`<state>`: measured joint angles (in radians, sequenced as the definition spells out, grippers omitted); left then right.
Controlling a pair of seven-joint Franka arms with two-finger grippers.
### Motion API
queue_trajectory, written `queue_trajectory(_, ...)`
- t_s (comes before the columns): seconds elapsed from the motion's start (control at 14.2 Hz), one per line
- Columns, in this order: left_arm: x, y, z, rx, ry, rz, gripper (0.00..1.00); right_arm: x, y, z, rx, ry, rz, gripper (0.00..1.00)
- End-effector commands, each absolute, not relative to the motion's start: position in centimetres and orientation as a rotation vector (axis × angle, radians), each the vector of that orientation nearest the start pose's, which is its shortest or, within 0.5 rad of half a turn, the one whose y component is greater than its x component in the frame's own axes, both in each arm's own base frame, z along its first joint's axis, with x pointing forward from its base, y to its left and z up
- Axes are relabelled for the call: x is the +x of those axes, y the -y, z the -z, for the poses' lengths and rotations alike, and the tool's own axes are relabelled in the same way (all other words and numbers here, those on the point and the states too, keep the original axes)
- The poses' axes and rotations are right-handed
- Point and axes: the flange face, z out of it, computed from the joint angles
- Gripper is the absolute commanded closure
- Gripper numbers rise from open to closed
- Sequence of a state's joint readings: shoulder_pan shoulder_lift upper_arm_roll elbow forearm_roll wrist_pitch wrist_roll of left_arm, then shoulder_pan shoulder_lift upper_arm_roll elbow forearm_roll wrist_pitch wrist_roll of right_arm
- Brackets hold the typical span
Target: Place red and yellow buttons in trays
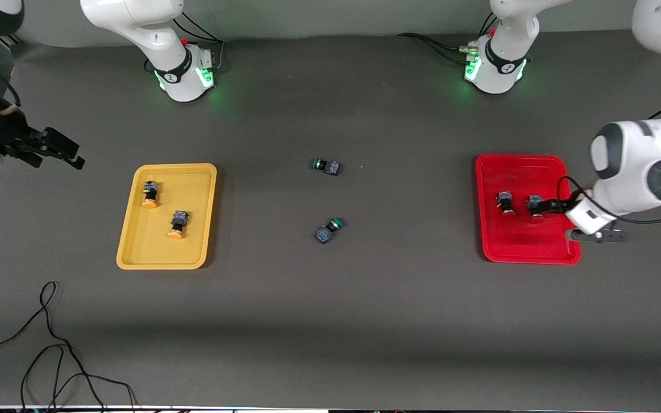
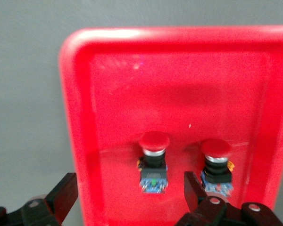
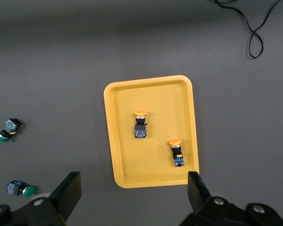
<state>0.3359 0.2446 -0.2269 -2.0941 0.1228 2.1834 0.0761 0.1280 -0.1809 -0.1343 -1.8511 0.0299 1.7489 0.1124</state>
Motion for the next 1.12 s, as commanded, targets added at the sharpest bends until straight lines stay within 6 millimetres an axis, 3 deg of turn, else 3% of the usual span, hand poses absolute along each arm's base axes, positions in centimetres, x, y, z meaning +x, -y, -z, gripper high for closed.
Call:
queue_trajectory(0.0, 56.0, -6.3, -37.8, -3.074, -0.086, -0.212, 0.0, 51.6, 0.7, -60.2, -3.088, -0.145, 0.104, 0.0)
queue_trajectory(0.14, 56.5, -5.6, -42.3, -3.066, -0.087, -0.26, 0.0, 51.4, 0.4, -60.8, -3.087, -0.136, 0.115, 0.0)
queue_trajectory(0.28, 57.2, -4.0, -46.7, -3.095, -0.097, -0.284, 0.0, 50.8, 0.4, -62.0, -3.084, -0.132, 0.129, 0.0)
queue_trajectory(0.42, 57.2, -2.1, -50.3, -3.119, -0.107, -0.26, 0.0, 50.6, 0.6, -61.9, -3.083, -0.129, 0.098, 0.0)
queue_trajectory(0.56, 56.6, 1.0, -52.3, -3.122, -0.167, -0.217, 0.0, 50.7, 0.2, -63.0, -3.084, -0.11, 0.122, 0.0)
queue_trajectory(1.05, 55.4, 4.1, -56.4, -3.147, -0.153, -0.153, 0.0, 50.6, -0.7, -62.8, -3.067, -0.084, 0.061, 0.0)
